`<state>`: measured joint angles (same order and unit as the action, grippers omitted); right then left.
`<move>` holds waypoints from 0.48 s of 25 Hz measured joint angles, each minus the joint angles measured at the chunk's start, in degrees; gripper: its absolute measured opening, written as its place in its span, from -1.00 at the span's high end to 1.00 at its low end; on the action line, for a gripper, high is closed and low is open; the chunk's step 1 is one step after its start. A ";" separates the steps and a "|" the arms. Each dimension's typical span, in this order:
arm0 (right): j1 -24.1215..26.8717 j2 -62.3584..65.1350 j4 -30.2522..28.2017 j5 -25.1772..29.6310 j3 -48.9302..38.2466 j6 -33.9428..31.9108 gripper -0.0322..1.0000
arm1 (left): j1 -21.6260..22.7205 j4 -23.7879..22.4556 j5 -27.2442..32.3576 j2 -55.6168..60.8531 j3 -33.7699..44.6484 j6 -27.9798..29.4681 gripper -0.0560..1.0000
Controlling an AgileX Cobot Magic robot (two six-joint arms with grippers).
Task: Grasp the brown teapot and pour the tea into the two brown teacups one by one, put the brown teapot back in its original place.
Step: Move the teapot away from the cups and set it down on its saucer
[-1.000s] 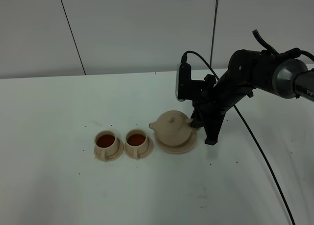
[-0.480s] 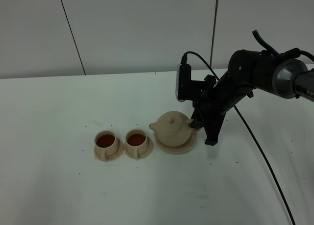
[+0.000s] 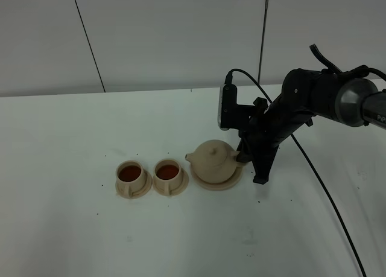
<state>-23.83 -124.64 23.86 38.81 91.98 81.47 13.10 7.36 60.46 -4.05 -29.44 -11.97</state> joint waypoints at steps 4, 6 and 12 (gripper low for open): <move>0.00 0.00 0.59 -0.05 0.00 0.10 0.76 | 0.00 0.00 0.00 0.00 0.00 0.00 0.28; 0.00 0.00 0.59 -0.05 -0.08 0.17 0.76 | 0.00 0.00 0.00 0.00 0.00 0.00 0.28; 0.00 0.00 0.76 -0.05 -0.20 0.35 0.76 | 0.00 0.00 0.00 0.00 0.00 0.00 0.28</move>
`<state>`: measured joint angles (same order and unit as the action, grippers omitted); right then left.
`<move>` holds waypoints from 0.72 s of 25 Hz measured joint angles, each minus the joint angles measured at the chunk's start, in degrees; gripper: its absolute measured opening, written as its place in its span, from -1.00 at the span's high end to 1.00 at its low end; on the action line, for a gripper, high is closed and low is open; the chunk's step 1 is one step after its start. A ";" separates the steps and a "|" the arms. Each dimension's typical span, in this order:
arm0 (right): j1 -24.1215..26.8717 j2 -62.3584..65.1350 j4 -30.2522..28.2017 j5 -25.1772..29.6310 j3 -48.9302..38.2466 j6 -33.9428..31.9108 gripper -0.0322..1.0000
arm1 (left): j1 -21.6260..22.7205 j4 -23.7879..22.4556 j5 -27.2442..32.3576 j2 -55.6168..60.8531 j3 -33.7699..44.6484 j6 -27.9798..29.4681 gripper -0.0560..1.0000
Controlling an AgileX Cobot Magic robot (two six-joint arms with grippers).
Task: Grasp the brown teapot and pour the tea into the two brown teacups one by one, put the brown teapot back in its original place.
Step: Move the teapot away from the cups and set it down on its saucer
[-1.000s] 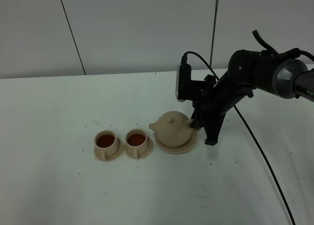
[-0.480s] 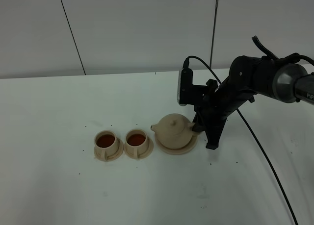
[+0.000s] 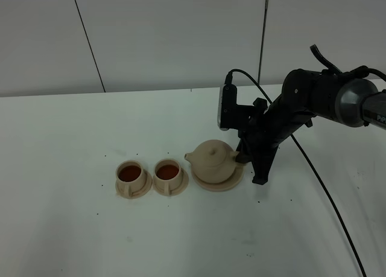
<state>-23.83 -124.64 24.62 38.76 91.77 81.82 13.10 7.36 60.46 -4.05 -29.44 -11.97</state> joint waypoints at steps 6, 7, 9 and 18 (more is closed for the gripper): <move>0.00 0.00 0.13 0.00 0.00 0.12 0.75 | 0.00 0.00 0.00 0.00 0.00 0.00 0.28; 0.00 0.00 0.13 0.00 0.00 0.12 0.75 | 0.00 0.00 0.00 0.00 0.00 0.00 0.28; 0.00 0.00 0.13 0.00 0.00 0.12 0.72 | 0.00 0.00 0.00 0.00 0.00 0.00 0.28; 0.00 0.00 0.32 -0.82 0.00 0.12 0.46 | 0.00 0.00 0.00 0.00 0.00 0.00 0.28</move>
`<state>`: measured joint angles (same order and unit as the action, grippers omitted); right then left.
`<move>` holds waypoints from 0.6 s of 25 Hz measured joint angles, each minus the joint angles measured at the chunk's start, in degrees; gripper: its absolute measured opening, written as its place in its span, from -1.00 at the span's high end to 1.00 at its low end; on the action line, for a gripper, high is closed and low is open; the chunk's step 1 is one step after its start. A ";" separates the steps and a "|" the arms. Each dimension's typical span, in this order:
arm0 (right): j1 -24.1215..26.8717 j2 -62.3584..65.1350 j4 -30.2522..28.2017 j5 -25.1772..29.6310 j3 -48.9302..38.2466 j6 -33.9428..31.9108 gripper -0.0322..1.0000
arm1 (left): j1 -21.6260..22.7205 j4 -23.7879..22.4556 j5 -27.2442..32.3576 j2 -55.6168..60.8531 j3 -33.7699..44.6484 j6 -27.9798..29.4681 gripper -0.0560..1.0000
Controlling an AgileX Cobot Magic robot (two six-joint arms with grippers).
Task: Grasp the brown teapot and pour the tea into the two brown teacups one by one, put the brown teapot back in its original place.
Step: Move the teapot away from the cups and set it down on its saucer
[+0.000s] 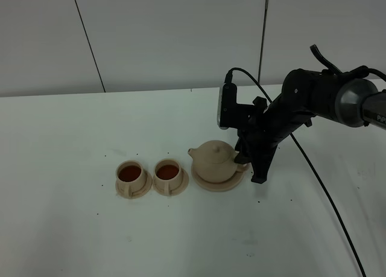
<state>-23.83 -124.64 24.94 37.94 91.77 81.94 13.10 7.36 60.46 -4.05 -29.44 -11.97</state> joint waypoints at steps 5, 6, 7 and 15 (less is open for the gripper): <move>0.00 0.71 0.04 -0.20 0.00 -0.17 0.43 | 0.00 0.00 0.00 0.00 0.00 0.00 0.28; 0.00 0.94 0.04 -0.20 0.00 -0.27 0.43 | 0.00 0.00 0.00 0.00 0.00 0.00 0.28; 0.00 1.10 0.04 -0.20 0.00 -0.39 0.43 | 0.00 0.00 0.00 0.00 0.00 0.00 0.28; 0.00 2.88 -1.88 1.53 0.00 -3.38 0.43 | 0.00 0.00 0.00 0.00 0.00 0.00 0.28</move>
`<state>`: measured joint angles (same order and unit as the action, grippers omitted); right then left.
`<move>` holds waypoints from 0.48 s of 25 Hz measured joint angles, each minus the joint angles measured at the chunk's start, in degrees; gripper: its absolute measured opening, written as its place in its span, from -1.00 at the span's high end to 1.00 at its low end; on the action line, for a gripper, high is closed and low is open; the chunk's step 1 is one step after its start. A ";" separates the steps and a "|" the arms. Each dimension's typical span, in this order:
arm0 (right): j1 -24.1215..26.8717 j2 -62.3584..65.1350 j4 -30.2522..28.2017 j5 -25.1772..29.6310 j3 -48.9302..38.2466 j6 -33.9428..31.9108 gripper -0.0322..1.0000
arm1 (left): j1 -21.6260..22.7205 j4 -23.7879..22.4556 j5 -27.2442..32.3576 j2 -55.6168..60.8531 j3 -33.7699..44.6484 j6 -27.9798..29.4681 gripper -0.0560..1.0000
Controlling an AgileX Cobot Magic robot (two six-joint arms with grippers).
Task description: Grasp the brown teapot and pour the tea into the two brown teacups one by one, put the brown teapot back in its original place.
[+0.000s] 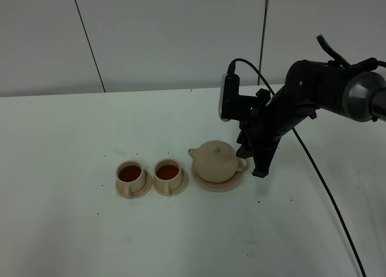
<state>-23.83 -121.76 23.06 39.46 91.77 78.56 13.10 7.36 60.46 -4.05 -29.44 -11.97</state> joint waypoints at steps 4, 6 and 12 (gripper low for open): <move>0.00 1.29 -1.21 1.33 0.00 -2.78 0.43 | 0.00 0.00 0.00 0.00 0.00 0.00 0.28; 0.00 1.96 -1.21 1.76 0.00 -4.02 0.43 | 0.00 0.00 0.00 0.00 0.00 0.00 0.28; 0.00 4.97 -1.07 1.76 0.00 -6.28 0.42 | 0.00 0.00 0.00 0.00 0.00 0.00 0.28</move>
<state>-23.83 -116.79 21.99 41.23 91.77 72.28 13.10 7.36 60.46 -4.05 -29.44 -11.97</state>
